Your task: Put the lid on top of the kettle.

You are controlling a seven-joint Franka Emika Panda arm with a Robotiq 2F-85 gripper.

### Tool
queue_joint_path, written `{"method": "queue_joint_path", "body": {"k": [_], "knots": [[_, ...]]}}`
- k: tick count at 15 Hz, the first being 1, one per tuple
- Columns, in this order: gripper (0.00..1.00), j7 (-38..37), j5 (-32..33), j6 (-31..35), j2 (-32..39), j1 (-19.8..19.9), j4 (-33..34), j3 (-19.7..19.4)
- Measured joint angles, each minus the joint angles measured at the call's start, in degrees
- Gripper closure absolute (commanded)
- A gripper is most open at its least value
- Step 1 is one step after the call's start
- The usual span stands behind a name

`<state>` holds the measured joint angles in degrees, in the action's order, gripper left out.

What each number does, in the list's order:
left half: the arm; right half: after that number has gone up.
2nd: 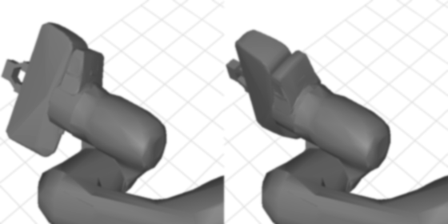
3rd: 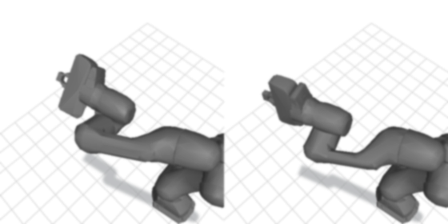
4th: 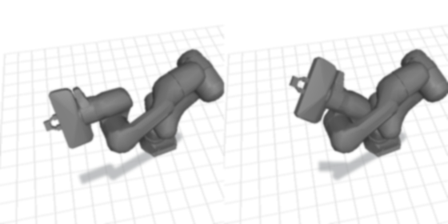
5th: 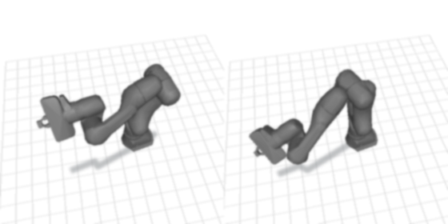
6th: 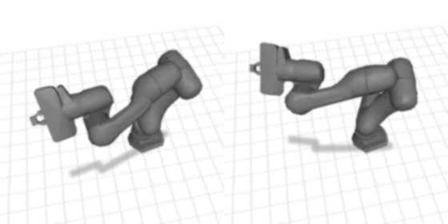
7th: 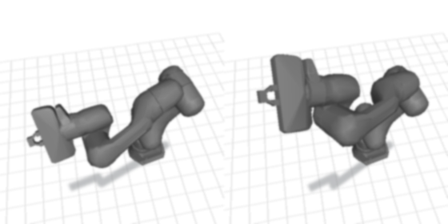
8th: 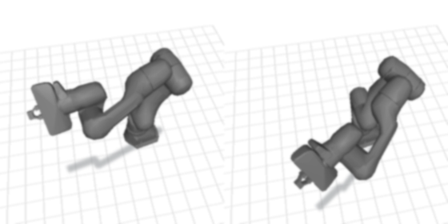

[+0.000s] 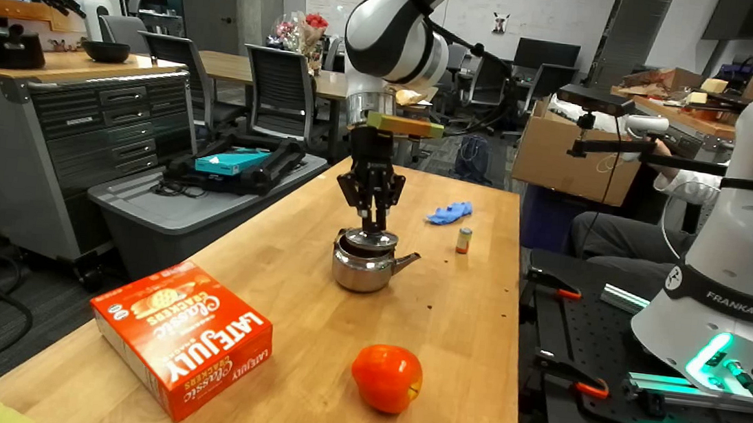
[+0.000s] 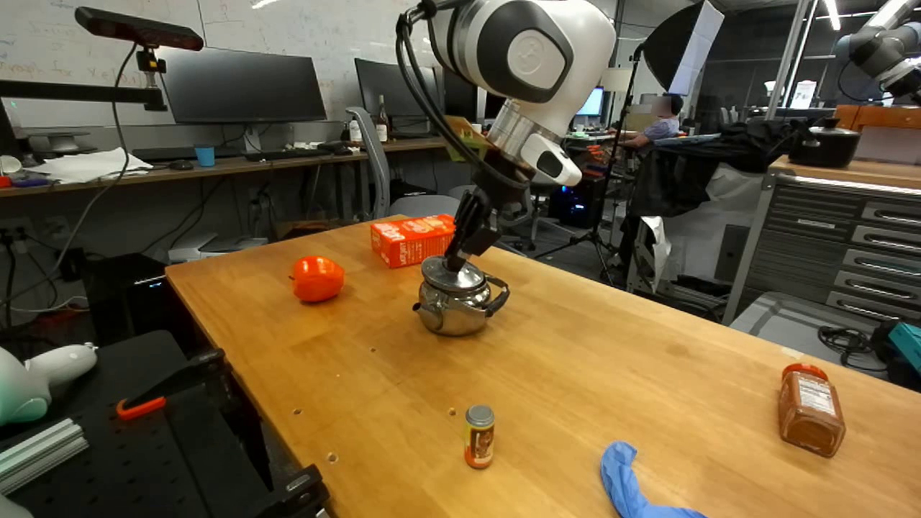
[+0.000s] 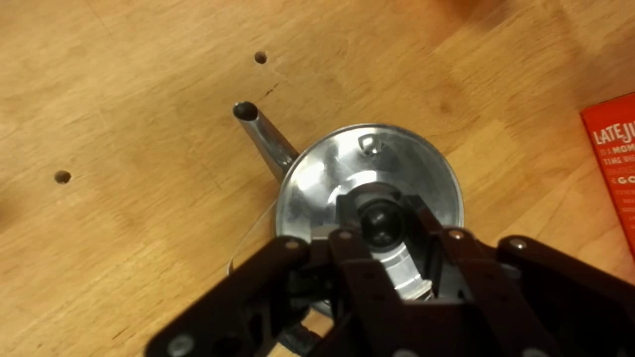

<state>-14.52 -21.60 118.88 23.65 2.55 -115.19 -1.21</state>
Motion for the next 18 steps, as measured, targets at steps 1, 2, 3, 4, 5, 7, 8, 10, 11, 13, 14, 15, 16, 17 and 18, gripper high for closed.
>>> {"method": "queue_joint_path", "body": {"k": [1,2,3,4,5,7,8,10,11,13,14,15,16,17,18], "knots": [[0.87,0.0,0.0,0.0,0.0,0.0,0.04,0.0],[0.87,0.0,0.0,0.01,0.0,0.0,0.07,0.0],[0.87,0.0,0.0,0.01,0.0,0.01,0.11,-0.02],[0.87,0.0,0.0,0.01,0.01,0.02,0.16,-0.03],[0.87,0.0,0.0,0.01,0.03,0.04,0.21,-0.05],[0.87,0.0,0.0,0.01,0.15,0.11,0.3,-0.06],[0.87,0.0,0.0,0.02,0.24,0.14,0.31,-0.07],[0.87,0.0,0.0,0.02,0.34,0.24,0.31,-0.07],[0.87,0.0,0.0,0.03,0.34,0.29,0.32,-0.07],[0.87,0.0,0.0,0.07,0.35,0.44,0.34,-0.08],[0.87,0.0,0.0,0.13,0.35,0.53,0.34,-0.09],[0.87,0.0,0.0,0.16,0.36,0.63,0.35,-0.1],[0.87,0.0,0.0,0.16,0.37,0.73,0.36,-0.1],[0.87,0.0,0.0,0.16,0.37,0.81,0.38,-0.1],[0.87,0.0,0.0,0.16,0.37,0.86,0.39,-0.1]]}}
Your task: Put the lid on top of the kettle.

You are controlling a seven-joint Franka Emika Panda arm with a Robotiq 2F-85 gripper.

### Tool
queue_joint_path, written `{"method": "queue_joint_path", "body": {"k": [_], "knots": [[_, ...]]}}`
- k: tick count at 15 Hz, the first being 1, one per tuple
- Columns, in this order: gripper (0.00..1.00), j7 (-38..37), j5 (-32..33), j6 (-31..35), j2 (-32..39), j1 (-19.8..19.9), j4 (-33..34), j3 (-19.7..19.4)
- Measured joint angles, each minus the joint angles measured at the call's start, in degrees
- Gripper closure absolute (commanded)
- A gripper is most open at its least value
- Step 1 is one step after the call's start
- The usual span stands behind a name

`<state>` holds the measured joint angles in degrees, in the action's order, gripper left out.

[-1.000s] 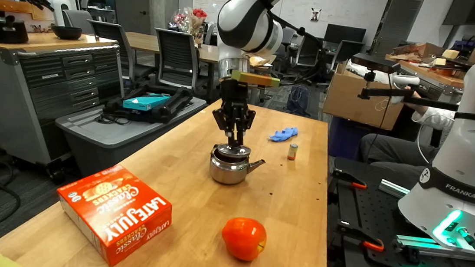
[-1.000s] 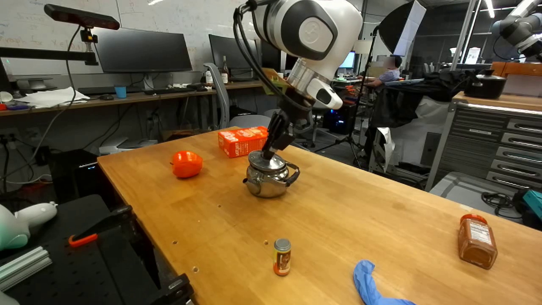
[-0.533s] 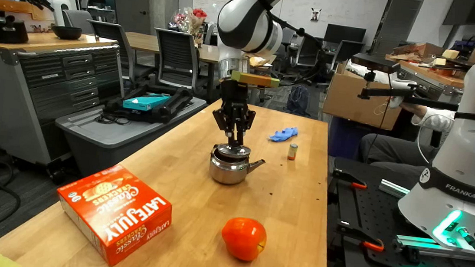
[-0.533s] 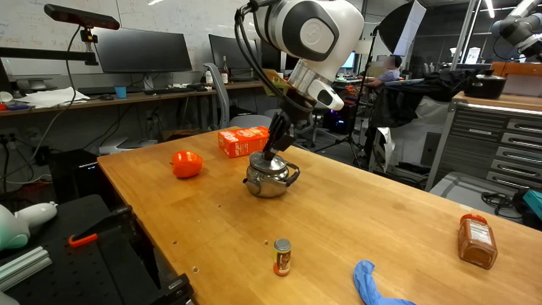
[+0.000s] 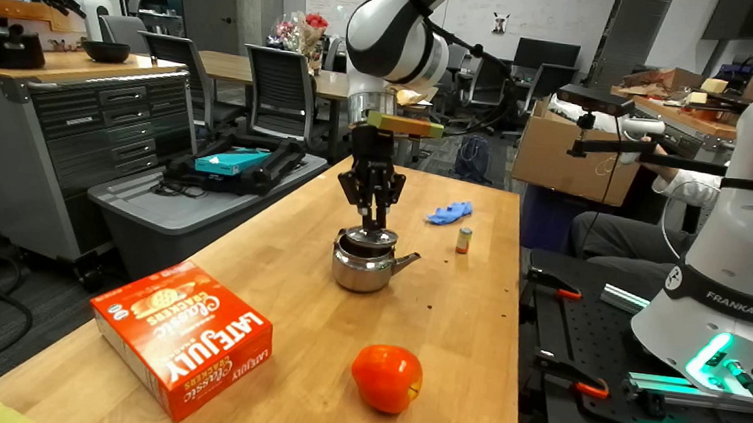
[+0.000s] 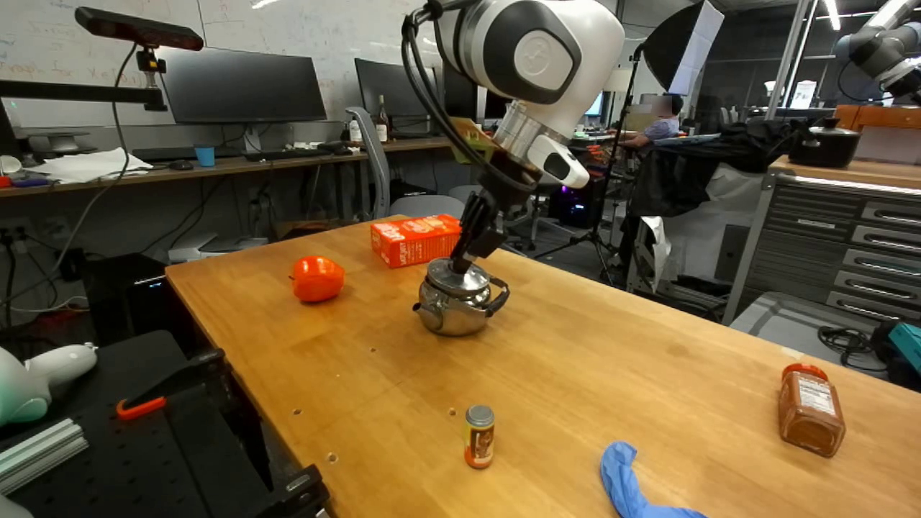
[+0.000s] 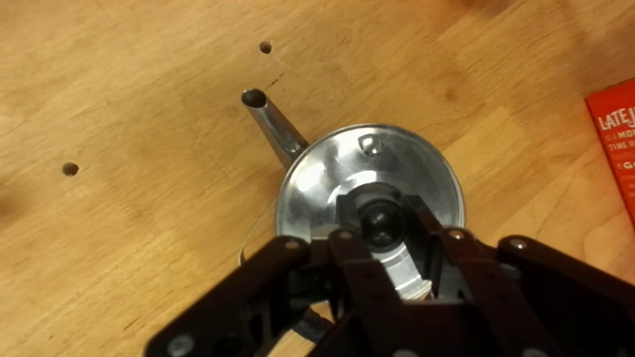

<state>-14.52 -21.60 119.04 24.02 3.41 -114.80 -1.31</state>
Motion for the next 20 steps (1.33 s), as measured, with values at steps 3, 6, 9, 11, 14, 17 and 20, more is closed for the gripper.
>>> {"method": "queue_joint_path", "body": {"k": [3,6,9,11,14,17,20], "knots": [[0.87,0.0,0.0,-0.1,-0.07,0.02,0.11,0.0],[0.87,0.07,0.0,-0.48,-0.39,0.02,0.22,0.0],[0.87,0.51,-0.02,-0.55,-1.01,0.02,0.22,0.01],[0.87,1.08,-0.12,-0.55,-1.39,0.02,0.22,0.09],[0.87,1.95,-0.16,-0.6,-1.51,0.02,0.22,0.31],[0.87,2.37,-0.16,-0.65,-1.5,0.01,0.22,0.59],[0.86,2.5,-0.16,-0.7,-1.5,0.0,0.22,0.84]]}}
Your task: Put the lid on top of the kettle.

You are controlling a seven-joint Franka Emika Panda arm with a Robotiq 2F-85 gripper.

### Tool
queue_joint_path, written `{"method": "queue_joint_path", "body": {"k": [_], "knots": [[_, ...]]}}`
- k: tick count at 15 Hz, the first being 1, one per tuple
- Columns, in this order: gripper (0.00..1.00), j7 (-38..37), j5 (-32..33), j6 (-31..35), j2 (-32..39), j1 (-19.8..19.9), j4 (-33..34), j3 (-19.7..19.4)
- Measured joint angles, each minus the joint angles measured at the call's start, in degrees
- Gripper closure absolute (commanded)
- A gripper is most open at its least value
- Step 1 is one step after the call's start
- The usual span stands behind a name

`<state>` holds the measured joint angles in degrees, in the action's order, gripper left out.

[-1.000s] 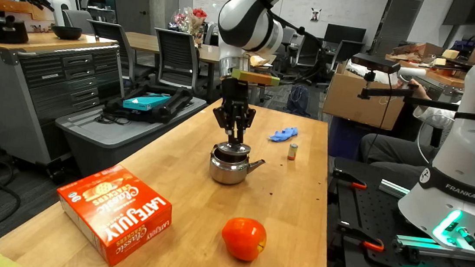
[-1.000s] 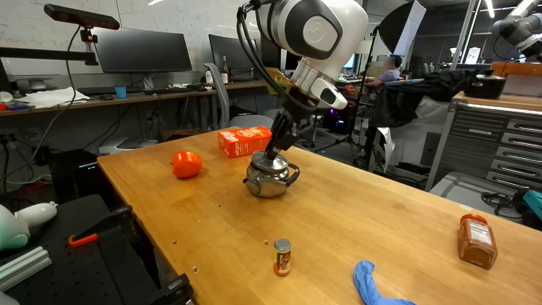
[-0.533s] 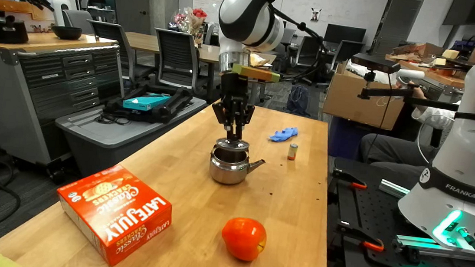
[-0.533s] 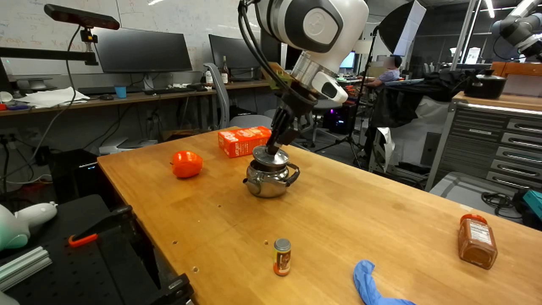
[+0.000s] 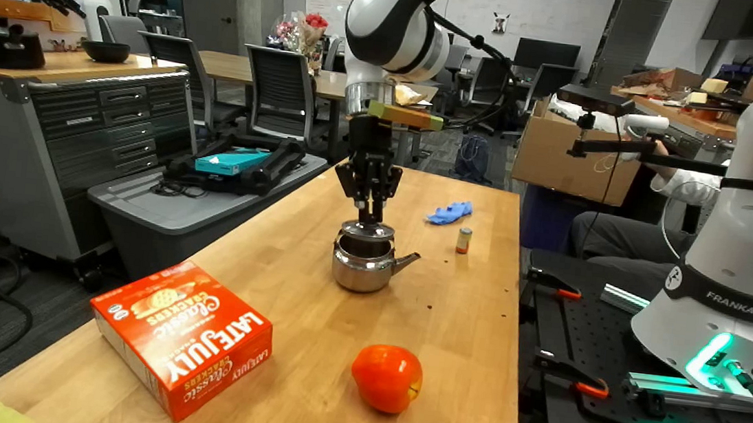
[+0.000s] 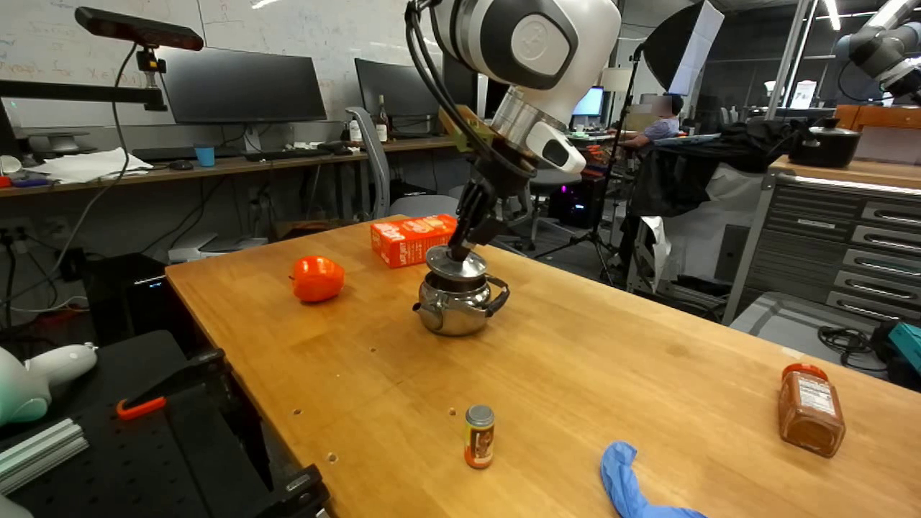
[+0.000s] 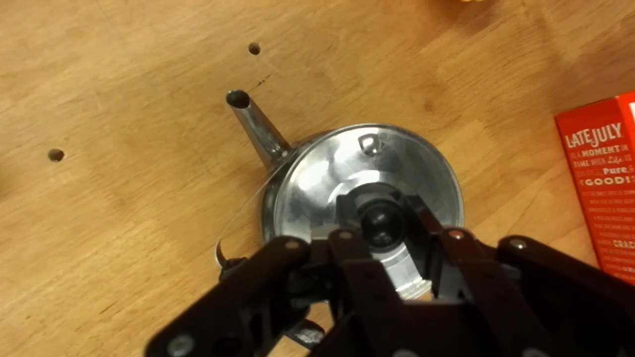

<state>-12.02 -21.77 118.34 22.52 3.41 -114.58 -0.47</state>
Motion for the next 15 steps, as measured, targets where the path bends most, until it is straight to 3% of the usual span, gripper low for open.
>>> {"method": "queue_joint_path", "body": {"k": [15], "knots": [[0.87,-0.02,0.0,0.0,1.48,-0.09,0.15,0.12]]}}
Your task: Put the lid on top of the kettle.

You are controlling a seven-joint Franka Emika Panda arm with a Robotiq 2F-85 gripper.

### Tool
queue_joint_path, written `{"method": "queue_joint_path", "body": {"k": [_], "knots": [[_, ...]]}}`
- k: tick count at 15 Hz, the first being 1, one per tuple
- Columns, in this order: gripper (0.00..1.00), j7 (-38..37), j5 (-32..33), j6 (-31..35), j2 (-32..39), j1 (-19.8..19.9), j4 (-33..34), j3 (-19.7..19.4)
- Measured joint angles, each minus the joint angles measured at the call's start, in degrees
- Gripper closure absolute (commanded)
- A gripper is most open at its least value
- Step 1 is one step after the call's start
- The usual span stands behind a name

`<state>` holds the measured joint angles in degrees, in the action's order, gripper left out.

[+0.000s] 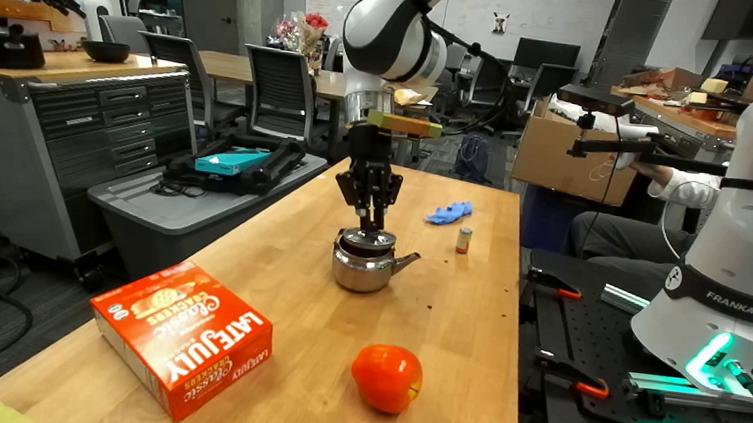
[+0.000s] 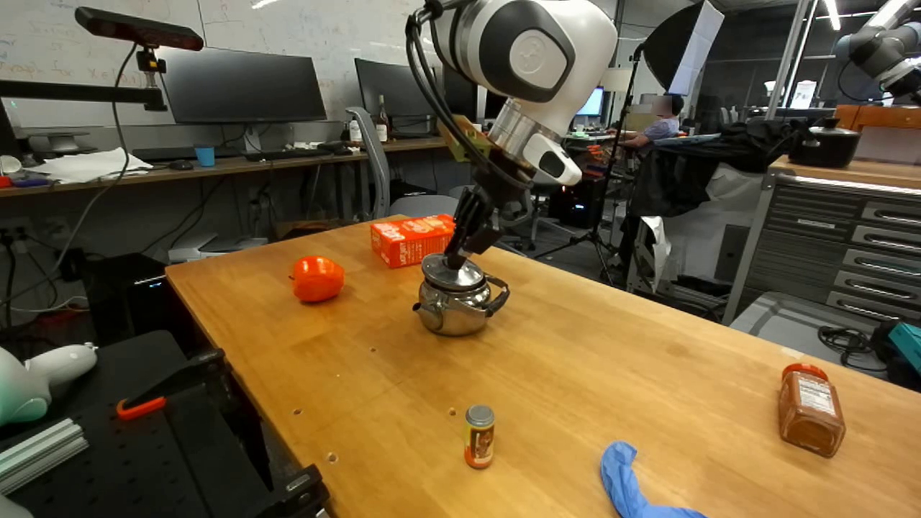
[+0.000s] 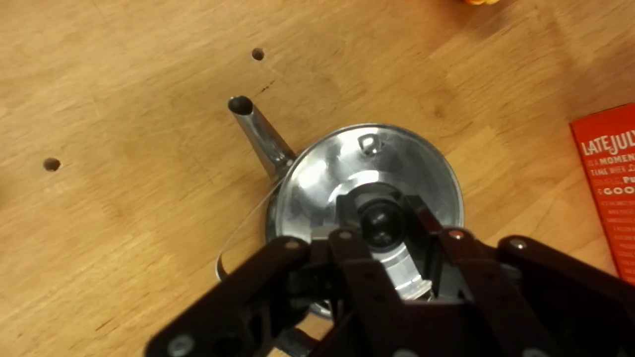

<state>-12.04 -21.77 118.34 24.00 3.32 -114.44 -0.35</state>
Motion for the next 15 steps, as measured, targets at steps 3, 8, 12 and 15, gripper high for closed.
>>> {"method": "queue_joint_path", "body": {"k": [3,8,12,15], "knots": [[0.86,-0.01,0.0,0.03,0.18,0.0,0.01,0.0],[0.86,-0.01,-0.01,0.04,0.94,0.02,0.41,-0.01],[0.86,-0.01,-1.1,0.06,1.58,0.1,0.99,-0.01],[0.86,-0.01,-1.55,0.15,1.76,0.14,1.36,-0.03]]}}
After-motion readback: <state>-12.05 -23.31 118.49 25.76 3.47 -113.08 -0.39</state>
